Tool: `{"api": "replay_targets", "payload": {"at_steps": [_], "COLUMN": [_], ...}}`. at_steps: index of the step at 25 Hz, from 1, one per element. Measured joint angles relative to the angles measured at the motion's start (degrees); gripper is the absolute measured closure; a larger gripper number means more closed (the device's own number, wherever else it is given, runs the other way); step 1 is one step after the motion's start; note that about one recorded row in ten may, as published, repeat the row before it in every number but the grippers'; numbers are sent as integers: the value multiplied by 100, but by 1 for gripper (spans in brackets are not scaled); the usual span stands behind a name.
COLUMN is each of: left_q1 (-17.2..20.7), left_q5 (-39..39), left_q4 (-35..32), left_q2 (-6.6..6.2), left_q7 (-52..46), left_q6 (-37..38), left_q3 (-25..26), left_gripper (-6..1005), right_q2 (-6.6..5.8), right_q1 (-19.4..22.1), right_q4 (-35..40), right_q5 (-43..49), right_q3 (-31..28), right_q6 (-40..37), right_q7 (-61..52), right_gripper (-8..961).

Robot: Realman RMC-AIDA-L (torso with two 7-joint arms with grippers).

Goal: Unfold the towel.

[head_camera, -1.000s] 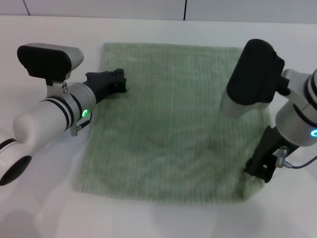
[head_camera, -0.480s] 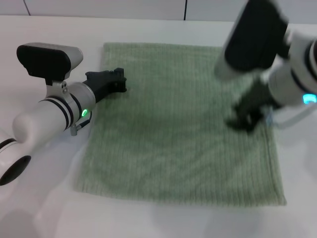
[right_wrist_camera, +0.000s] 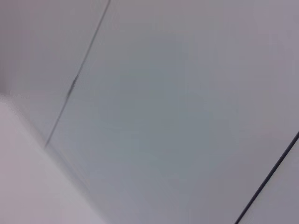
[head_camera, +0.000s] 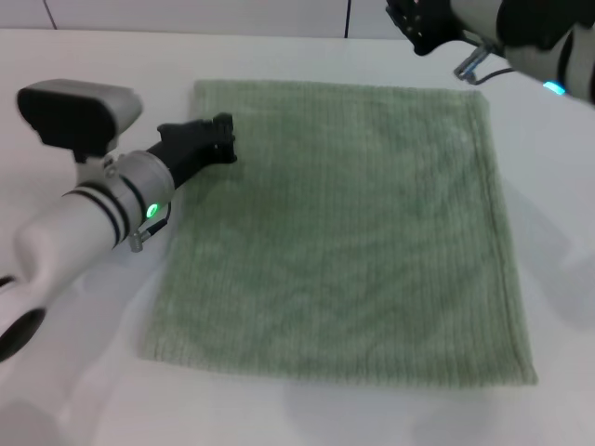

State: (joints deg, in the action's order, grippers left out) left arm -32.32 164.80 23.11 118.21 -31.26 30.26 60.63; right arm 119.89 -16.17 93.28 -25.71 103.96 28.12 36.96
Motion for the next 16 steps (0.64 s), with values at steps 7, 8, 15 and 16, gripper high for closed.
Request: {"api": "replay_targets", "payload": {"at_steps": [7,8,15,16], "left_q1": [779,835,1096,1096], "left_q5": [-31,-32,-36,-36], "left_q4": [-92,-94,-166,-166], "left_q2": [46,46,12,12], "left_q7": [922,985,1044,1044], "left_q6": [2664,2868,3807,3807], "left_q3": [415,427,508,508], "left_gripper": [1001,1001,1001,1001], "right_q2": [-16,-16,-35,-36], "right_q1": [250,262,154,182], "right_q4": [-1683,-1907,-2786,-2829], "right_q5": [-96,-99,-174,-242], "right_q3": [1123,1240,1343,1281], "right_q6": [-3870,-4409,-5498,-5493], "right_q7": [-155,-255,-937,-955], "right_gripper": [635,635,635,635]}}
